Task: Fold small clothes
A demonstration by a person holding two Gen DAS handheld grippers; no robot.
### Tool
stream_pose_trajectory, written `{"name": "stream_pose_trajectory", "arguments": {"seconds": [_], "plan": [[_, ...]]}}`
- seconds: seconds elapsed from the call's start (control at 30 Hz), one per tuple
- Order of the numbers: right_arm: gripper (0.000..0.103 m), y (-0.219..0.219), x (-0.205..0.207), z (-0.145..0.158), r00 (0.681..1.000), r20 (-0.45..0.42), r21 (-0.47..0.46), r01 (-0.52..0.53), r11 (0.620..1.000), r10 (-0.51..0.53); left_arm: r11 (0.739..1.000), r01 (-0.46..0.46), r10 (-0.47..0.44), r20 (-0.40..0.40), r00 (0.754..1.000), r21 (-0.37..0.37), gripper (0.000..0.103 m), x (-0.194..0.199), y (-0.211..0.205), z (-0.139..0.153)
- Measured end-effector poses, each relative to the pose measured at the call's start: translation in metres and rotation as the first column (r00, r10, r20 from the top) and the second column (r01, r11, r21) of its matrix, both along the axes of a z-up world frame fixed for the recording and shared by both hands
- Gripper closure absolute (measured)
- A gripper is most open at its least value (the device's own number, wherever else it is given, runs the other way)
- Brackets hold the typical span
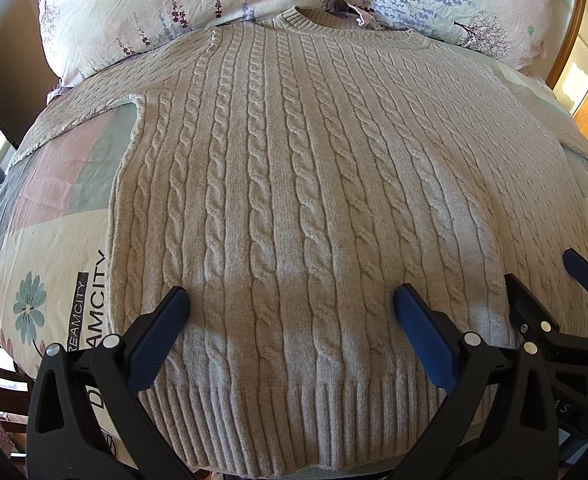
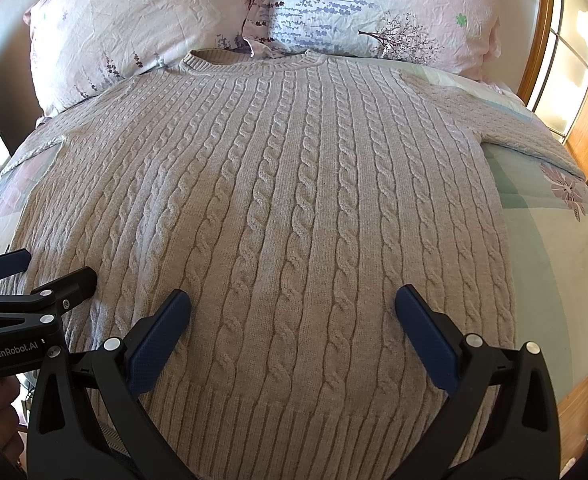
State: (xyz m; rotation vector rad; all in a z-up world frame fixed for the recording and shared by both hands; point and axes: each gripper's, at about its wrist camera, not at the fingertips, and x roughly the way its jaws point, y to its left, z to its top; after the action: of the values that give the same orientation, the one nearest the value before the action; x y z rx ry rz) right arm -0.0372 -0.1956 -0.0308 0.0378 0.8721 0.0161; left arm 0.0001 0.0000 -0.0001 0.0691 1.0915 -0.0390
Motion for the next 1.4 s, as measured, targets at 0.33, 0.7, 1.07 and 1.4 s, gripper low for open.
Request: {"name": "stream_pose_trajectory", "arguments": {"seconds": [0.33,0.7,1.07,1.4], "plan": [[0.001,0.000,0.000,0.000,1.000,0.000,-0.001,-0.001,1.000,0.001,1.000,0.000,0.000,0.002,1.000,0.000,0.002,0.000,0.000,0.000],[0.001,0.001,0.001,0.001,1.000,-0.001,-0.009,-0.015,1.000,0.015,1.000,0.000,0.000,0.006,1.000,0.001,0.002,0.003,0.001,0.000],[0.001,-0.049,0.003,0.018,0.983,0.072,0.088,-0.174,0.981,0.168,0.999,0.045,-0.046,0.066,0.997,0.009,0.002,-0.003,0.004,0.009],[0.038,-0.392,0.075,0.035,0.734,-0.014,0.529,0.582,0.618,-0.679,0.973,-0.080,0.140,0.279,0.950,-0.215,0.002,0.066,0.133,0.047]]}}
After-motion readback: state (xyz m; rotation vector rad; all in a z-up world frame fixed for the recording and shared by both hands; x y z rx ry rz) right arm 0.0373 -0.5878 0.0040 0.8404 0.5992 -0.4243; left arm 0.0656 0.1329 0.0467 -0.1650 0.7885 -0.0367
